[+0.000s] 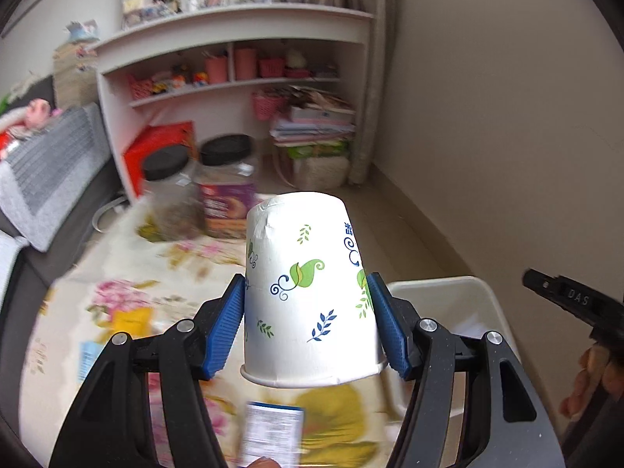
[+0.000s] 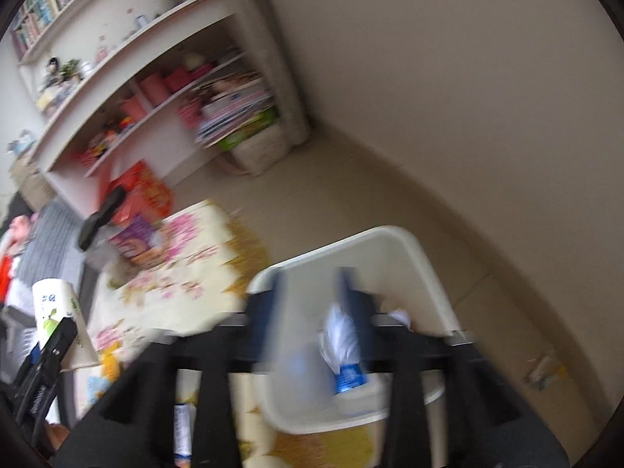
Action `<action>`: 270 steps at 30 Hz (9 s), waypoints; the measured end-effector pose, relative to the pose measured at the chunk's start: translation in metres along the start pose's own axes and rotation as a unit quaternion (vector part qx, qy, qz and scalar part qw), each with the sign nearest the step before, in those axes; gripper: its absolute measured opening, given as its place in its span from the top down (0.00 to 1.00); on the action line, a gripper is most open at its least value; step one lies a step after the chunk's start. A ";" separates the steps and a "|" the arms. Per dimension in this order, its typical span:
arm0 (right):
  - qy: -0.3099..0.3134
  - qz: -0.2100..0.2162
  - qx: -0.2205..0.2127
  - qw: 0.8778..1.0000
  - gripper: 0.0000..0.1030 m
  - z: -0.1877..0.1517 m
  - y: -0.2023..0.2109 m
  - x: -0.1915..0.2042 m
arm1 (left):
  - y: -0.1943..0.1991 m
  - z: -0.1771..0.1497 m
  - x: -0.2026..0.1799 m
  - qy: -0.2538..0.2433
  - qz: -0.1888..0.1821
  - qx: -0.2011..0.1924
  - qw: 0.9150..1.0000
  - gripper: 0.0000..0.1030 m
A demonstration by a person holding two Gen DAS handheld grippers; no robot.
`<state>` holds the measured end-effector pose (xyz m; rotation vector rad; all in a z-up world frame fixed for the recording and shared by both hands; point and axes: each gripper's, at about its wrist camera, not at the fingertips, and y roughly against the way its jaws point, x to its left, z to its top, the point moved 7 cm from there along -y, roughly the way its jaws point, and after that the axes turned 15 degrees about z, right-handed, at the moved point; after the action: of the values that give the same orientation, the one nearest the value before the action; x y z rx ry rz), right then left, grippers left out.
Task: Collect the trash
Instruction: 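Drop the white paper cup into the white bin with the left gripper, then move both grippers back over the table and grasp the blue juice box with the left gripper, then grasp the clear water bottle with the right gripper while the left gripper holds the juice box, then carry both items over the white bin and open both grippers to drop them, then move both grippers back over the table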
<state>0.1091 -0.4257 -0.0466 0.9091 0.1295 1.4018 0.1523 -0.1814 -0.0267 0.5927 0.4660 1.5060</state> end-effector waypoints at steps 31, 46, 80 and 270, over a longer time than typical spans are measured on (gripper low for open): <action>0.063 -0.175 -0.090 0.978 0.07 0.035 0.068 -0.062 | -0.001 0.002 -0.136 -0.053 -0.056 0.038 0.996 0.32; 0.167 -0.152 -0.094 0.970 0.07 0.003 0.041 0.040 | 0.012 0.008 -0.028 -0.036 0.052 -0.023 0.998 0.24; 0.221 0.011 0.112 0.969 0.07 -0.134 -0.096 0.229 | -0.100 -0.098 0.255 -0.010 0.239 0.197 0.951 0.23; 0.224 -0.083 -0.026 0.971 0.07 -0.057 -0.088 0.184 | -0.142 -0.056 0.159 -0.051 0.199 0.171 0.964 0.19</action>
<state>0.1863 -0.2288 -0.0605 0.5119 0.4968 1.4265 0.2315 -0.0152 -0.1471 1.0809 0.5560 1.7762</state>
